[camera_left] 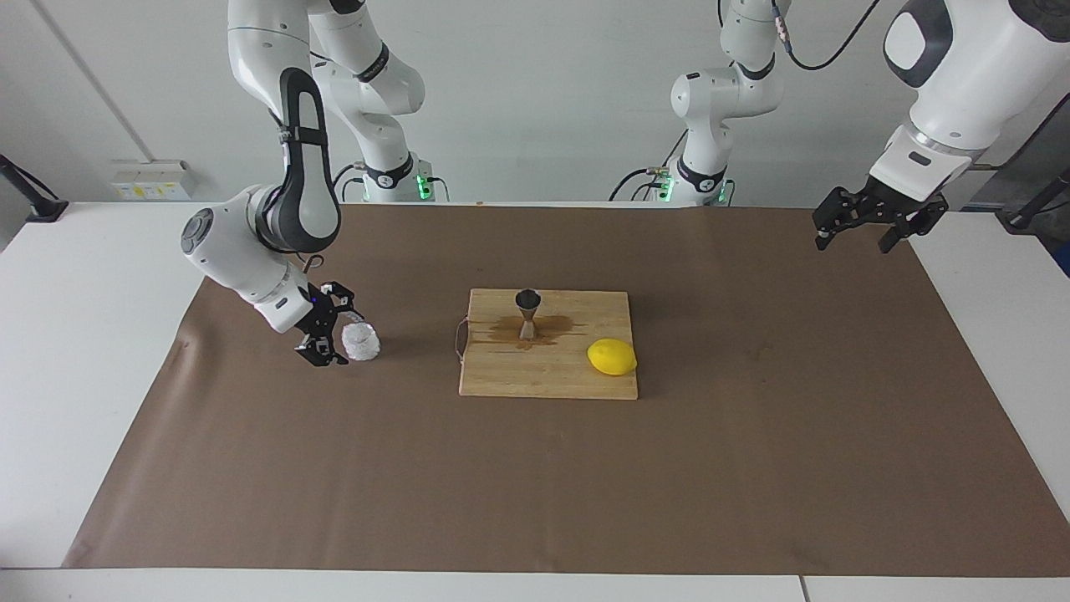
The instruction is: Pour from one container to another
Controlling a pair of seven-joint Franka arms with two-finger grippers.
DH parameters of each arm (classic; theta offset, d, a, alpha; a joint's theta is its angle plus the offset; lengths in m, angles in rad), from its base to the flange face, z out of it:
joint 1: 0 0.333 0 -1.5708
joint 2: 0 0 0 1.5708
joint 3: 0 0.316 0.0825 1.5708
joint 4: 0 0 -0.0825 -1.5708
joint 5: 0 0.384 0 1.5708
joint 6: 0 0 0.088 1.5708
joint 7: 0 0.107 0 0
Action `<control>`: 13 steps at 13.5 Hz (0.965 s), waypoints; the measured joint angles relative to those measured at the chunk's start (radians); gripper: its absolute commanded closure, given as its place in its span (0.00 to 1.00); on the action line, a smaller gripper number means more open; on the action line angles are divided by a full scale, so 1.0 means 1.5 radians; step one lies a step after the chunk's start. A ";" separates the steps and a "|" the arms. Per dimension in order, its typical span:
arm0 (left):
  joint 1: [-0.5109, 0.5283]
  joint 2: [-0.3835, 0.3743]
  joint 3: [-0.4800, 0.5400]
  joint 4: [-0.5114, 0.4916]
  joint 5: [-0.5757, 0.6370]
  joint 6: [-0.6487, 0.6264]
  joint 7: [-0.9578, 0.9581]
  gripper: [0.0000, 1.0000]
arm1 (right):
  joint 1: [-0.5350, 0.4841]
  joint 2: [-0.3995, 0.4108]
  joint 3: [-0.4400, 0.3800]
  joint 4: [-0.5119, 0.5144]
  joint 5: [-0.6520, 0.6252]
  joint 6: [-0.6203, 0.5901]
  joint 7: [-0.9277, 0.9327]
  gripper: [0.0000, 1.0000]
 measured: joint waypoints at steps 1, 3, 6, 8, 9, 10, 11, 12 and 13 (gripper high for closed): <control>0.000 0.000 0.000 0.000 0.000 0.000 0.000 0.00 | 0.000 -0.002 0.000 0.002 0.000 0.000 0.005 0.00; 0.000 0.000 0.000 0.000 0.000 0.000 0.000 0.00 | 0.000 -0.011 0.000 0.007 0.000 0.000 0.020 0.00; 0.000 0.000 0.000 0.000 0.000 0.000 0.000 0.00 | 0.001 -0.033 0.000 0.013 -0.008 0.000 0.042 0.00; 0.000 0.000 0.000 0.000 0.000 0.000 0.000 0.00 | 0.001 -0.056 0.001 0.016 -0.030 -0.002 0.080 0.00; 0.000 0.000 0.000 0.000 0.000 0.000 0.000 0.00 | 0.002 -0.069 0.001 0.018 -0.033 -0.005 0.095 0.00; 0.000 0.000 0.000 0.000 0.000 0.000 0.000 0.00 | 0.002 -0.082 0.001 0.021 -0.038 -0.008 0.112 0.00; 0.000 0.000 0.000 0.000 0.000 0.000 0.000 0.00 | 0.002 -0.093 0.001 0.025 -0.047 -0.011 0.133 0.00; 0.000 0.000 0.000 0.000 0.000 0.000 0.000 0.00 | 0.002 -0.105 0.001 0.031 -0.073 -0.022 0.162 0.00; 0.000 0.000 0.000 0.000 0.000 0.000 0.000 0.00 | 0.003 -0.116 0.002 0.040 -0.114 -0.039 0.204 0.00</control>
